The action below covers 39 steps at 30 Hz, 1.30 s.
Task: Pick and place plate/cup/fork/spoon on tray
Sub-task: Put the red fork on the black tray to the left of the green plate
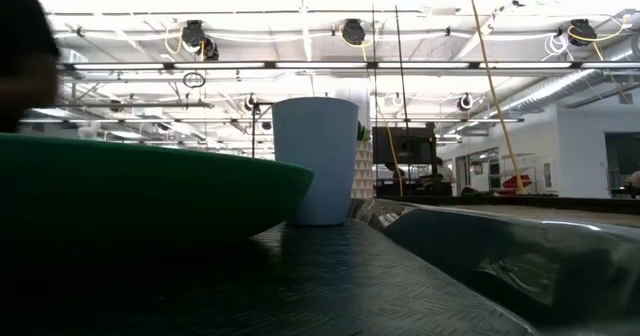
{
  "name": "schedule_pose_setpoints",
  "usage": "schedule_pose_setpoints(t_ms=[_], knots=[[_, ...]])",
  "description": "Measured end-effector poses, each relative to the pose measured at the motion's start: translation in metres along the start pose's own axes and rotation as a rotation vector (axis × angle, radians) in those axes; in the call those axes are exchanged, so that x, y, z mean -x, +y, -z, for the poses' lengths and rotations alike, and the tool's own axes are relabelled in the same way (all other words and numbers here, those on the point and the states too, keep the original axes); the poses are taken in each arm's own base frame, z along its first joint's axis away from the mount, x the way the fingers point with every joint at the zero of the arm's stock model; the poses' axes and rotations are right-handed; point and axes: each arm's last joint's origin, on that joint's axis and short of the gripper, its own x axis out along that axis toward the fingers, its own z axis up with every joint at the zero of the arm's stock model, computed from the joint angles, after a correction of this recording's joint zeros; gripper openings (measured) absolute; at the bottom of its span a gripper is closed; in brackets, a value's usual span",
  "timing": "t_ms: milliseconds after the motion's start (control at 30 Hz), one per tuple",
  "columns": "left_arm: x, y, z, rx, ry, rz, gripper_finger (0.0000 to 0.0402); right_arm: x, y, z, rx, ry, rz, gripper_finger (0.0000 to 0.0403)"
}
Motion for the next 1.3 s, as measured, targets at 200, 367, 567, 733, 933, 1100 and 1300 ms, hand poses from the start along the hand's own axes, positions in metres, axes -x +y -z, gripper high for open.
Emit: schedule_pose_setpoints(t_ms=[200,367,567,733,933,1100,1300], knots=[[-0.001,0.000,0.000,-0.002,0.006,0.013,0.0024,-0.016,0.005,0.006,-0.020,0.021,-0.061,0.0213],[-0.004,0.004,-0.001,-0.007,0.017,0.022,0.0024,-0.037,0.008,0.013,-0.026,0.044,-0.090,0.0213],[-0.009,0.006,0.000,-0.018,0.027,0.018,0.0024,-0.054,0.010,0.020,-0.015,0.049,-0.089,0.0213],[-0.009,0.006,0.000,-0.030,0.028,0.018,0.0024,-0.054,0.009,0.014,0.001,0.012,-0.087,0.0212],[-0.009,0.006,0.001,-0.034,0.033,0.015,0.0024,-0.053,0.009,0.007,0.000,-0.024,-0.086,0.0185],[-0.009,0.006,0.001,-0.034,0.032,0.012,0.0024,-0.053,0.009,0.008,0.004,-0.017,-0.088,0.0131],[-0.009,0.007,0.001,-0.032,0.037,0.006,0.0024,-0.053,0.009,0.008,0.006,-0.013,-0.094,0.0067]])
